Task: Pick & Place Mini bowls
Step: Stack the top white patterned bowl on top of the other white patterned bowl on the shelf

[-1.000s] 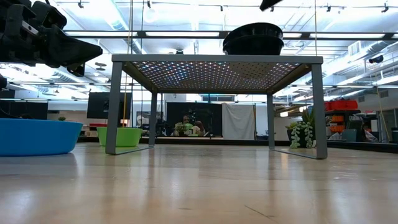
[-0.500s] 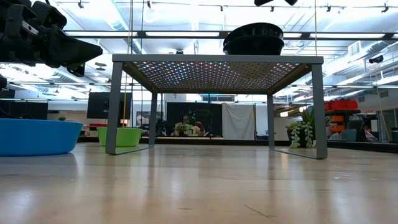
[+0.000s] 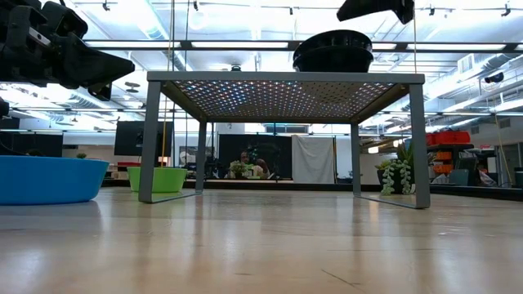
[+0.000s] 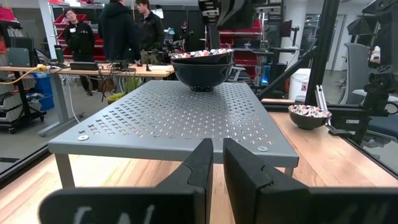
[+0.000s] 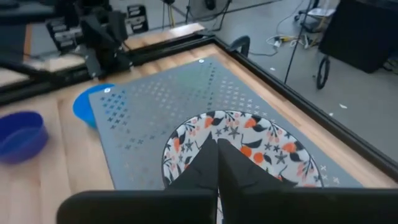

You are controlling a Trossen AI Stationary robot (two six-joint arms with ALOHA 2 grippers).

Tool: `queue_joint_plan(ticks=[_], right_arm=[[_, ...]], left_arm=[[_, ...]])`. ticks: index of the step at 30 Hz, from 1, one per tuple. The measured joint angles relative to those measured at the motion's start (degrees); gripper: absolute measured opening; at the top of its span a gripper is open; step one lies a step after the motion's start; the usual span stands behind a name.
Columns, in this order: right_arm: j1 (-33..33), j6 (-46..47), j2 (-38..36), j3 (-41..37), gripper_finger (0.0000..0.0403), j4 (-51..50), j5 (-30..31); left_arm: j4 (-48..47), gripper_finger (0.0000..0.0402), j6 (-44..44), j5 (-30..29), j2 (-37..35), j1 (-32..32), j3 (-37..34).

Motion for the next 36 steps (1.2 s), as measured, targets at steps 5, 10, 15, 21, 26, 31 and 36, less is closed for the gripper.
queue_joint_plan(ticks=[5, 10, 15, 21, 26, 31, 36], right_arm=[[1.3, 0.9, -0.6, -2.5, 0.0000, 2.6, 1.3], [2.3, 2.7, -0.8, -4.2, 0.0000, 3.3, 1.3], [2.3, 2.5, -0.8, -5.1, 0.0000, 4.0, 1.2], [2.3, 2.7, -0.8, -6.2, 0.0000, 4.1, 1.0], [2.3, 2.7, -0.8, -6.3, 0.0000, 4.1, -0.3], [2.3, 2.7, -0.8, -6.3, 0.0000, 3.8, -1.6], [2.3, 2.7, -0.7, -6.3, 0.0000, 3.2, -1.9]], left_arm=[[0.0, 0.0044, 0.0, 0.0, 0.0, 0.0, 0.0], [0.0, 0.0044, 0.0, 0.0, 0.0, 0.0, 0.0], [0.0, 0.0044, 0.0, 0.0, 0.0, 0.0, 0.0], [0.0, 0.0044, 0.0, 0.0, 0.0, 0.0, 0.0], [0.0, 0.0044, 0.0, 0.0, 0.0, 0.0, 0.0], [0.0, 0.0044, 0.0, 0.0, 0.0, 0.0, 0.0], [0.0, 0.0044, 0.0, 0.0, 0.0, 0.0, 0.0]])
